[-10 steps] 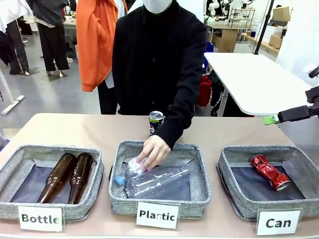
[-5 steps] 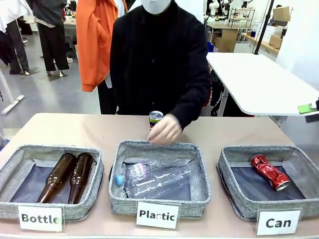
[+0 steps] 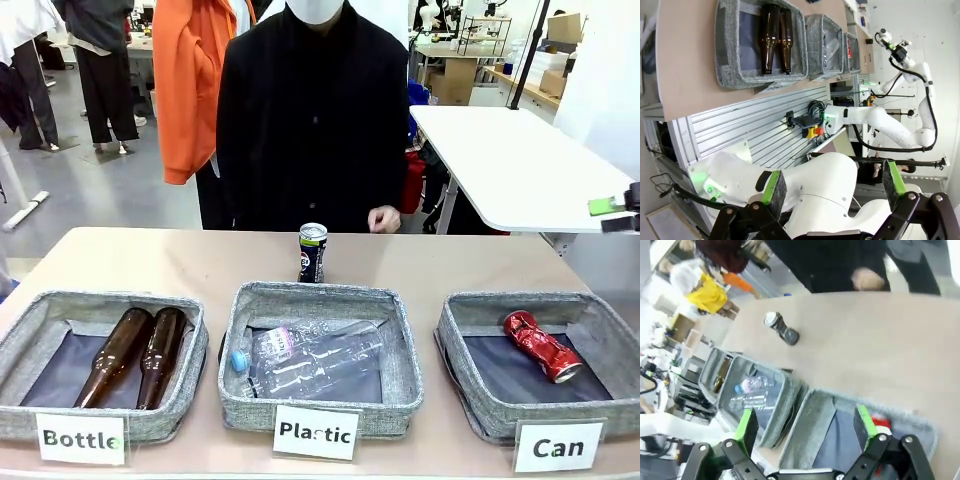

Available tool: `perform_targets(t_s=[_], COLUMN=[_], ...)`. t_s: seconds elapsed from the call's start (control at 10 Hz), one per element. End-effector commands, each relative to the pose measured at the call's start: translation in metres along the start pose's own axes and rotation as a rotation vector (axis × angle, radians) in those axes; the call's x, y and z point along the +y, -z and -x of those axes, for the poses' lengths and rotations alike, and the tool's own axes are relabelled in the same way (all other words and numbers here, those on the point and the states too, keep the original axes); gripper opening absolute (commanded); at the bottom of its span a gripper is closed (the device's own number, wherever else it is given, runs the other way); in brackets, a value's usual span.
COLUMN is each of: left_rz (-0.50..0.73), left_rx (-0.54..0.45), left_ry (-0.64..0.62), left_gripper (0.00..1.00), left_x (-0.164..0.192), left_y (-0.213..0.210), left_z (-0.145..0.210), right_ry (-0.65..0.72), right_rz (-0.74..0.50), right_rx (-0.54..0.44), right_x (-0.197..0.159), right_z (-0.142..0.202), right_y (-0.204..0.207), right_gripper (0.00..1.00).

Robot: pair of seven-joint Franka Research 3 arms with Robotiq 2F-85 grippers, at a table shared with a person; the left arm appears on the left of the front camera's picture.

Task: Sort the can waste into the basket.
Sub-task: Pick up the can waste from the table and place it in the right Fabric basket.

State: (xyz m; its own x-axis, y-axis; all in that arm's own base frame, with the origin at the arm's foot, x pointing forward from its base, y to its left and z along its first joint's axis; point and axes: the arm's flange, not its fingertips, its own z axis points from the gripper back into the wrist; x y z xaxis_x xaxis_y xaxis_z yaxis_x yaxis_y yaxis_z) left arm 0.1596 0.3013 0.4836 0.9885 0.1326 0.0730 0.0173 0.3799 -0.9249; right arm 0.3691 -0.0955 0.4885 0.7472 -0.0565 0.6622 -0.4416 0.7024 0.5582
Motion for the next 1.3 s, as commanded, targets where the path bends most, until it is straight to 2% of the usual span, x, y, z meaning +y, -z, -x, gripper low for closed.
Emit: perform_targets(t_s=[0.0, 0.1, 0.2, 0.3, 0.4, 0.6, 0.7, 0.8, 0.9, 1.1, 1.2], left_rz=[-0.004, -0.004, -0.004, -0.004, -0.004, -0.004, -0.004, -0.004, -0.004, -0.004, -0.004], left_rx=[0.012, 0.012, 0.012, 0.012, 0.012, 0.012, 0.012, 0.012, 0.012, 0.012, 0.012], left_ry=[0.005, 0.005, 0.005, 0.005, 0.005, 0.005, 0.005, 0.005, 0.005, 0.005, 0.005], left_gripper=[1.0, 1.0, 1.0, 1.0, 1.0, 1.0, 1.0, 1.0, 1.0, 1.0, 1.0], left_x=[-0.001, -0.001, -0.001, -0.001, -0.001, -0.001, -0.001, -0.001, -0.001, -0.001, -0.001], left_y=[-0.001, -0.001, -0.001, -0.001, -0.001, -0.001, -0.001, -0.001, -0.001, -0.001, -0.001], left_z=[0.003, 0.003, 0.003, 0.003, 0.003, 0.003, 0.003, 0.003, 0.003, 0.003, 0.003], right_ry=[-0.314, -0.426, -0.539, -0.618, -0.709, -0.797, -0.816, -0.784, -0.799, -0.799, -0.866], right_rz=[0.0, -0.031, -0.012, -0.063, -0.161, -0.36, -0.409, -0.23, -0.325, -0.326, -0.337], right_rx=[-0.007, -0.001, 0.006, -0.001, -0.016, 0.005, -0.052, -0.046, -0.001, -0.011, 0.073], right_x=[0.0, -0.002, -0.004, -0.008, -0.01, -0.013, -0.012, -0.006, -0.005, -0.011, -0.012], right_z=[-0.032, -0.047, -0.062, -0.071, -0.072, -0.05, -0.041, -0.042, -0.047, -0.042, -0.038], right_y=[0.081, 0.121, 0.16, 0.197, 0.235, 0.289, 0.3, 0.274, 0.3, 0.3, 0.328], right_gripper=[1.0, 1.0, 1.0, 1.0, 1.0, 1.0, 1.0, 1.0, 1.0, 1.0, 1.0])
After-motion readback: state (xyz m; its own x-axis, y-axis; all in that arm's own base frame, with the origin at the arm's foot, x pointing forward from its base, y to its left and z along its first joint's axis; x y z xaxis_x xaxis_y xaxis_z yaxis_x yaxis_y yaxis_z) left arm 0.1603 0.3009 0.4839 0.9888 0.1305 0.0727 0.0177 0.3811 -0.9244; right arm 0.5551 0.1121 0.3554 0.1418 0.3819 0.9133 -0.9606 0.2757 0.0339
